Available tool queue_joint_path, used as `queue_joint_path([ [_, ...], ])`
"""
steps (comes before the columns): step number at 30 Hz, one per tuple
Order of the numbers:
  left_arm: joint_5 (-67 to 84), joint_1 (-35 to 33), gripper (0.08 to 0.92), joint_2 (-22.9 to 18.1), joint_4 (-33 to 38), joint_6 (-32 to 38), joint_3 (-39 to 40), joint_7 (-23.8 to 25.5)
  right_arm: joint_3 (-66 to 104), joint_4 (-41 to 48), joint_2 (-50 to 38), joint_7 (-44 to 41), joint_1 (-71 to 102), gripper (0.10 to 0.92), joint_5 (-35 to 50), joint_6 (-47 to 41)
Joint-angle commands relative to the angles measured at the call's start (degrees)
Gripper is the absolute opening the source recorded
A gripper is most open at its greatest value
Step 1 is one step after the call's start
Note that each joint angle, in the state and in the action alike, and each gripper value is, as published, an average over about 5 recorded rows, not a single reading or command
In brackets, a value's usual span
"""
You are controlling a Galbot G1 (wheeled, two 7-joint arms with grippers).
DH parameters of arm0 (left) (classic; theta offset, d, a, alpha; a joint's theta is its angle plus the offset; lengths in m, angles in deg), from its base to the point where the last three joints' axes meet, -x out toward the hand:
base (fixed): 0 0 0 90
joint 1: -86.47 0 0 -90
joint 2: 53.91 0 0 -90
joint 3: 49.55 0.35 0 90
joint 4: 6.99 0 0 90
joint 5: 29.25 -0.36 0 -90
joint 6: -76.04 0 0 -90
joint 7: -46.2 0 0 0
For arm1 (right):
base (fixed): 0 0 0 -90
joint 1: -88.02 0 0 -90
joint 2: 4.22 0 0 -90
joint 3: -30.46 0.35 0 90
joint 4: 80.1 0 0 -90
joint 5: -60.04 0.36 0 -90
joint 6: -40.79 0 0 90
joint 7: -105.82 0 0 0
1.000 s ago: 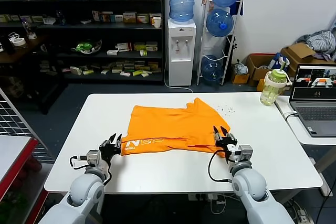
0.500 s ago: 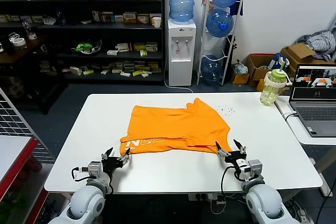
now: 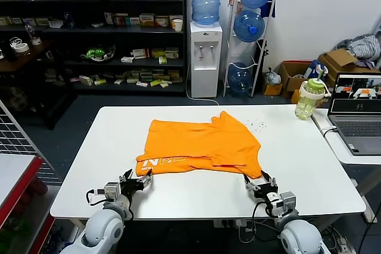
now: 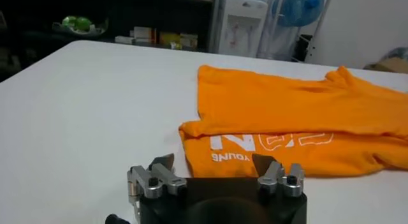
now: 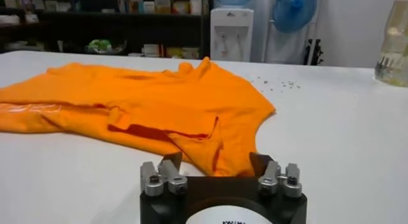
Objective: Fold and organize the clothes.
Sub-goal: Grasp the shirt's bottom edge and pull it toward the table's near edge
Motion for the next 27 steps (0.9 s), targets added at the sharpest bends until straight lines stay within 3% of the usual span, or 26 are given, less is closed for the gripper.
queue_joint_path([
  [1,0.25,0.41,0.811,-0.38,-0.58,-0.29,0.08,-0.18,0.15,0.3,-0.32,-0.63,0.47,0.559,-0.31,-0.23],
  [16,-1.02,0.87,0.422,-0.79,-1.14,-0.03,0.61,-0.57,0.44,0.23,-0.18,-0.39,0.67,0.144,0.25,0.08],
  [27,-0.63,0.34,0.115,0.21,1.27,0.08,0.23,-1.23,1.4,-4.15,-1.44,1.09,2.31,0.123,4.13,-0.22],
])
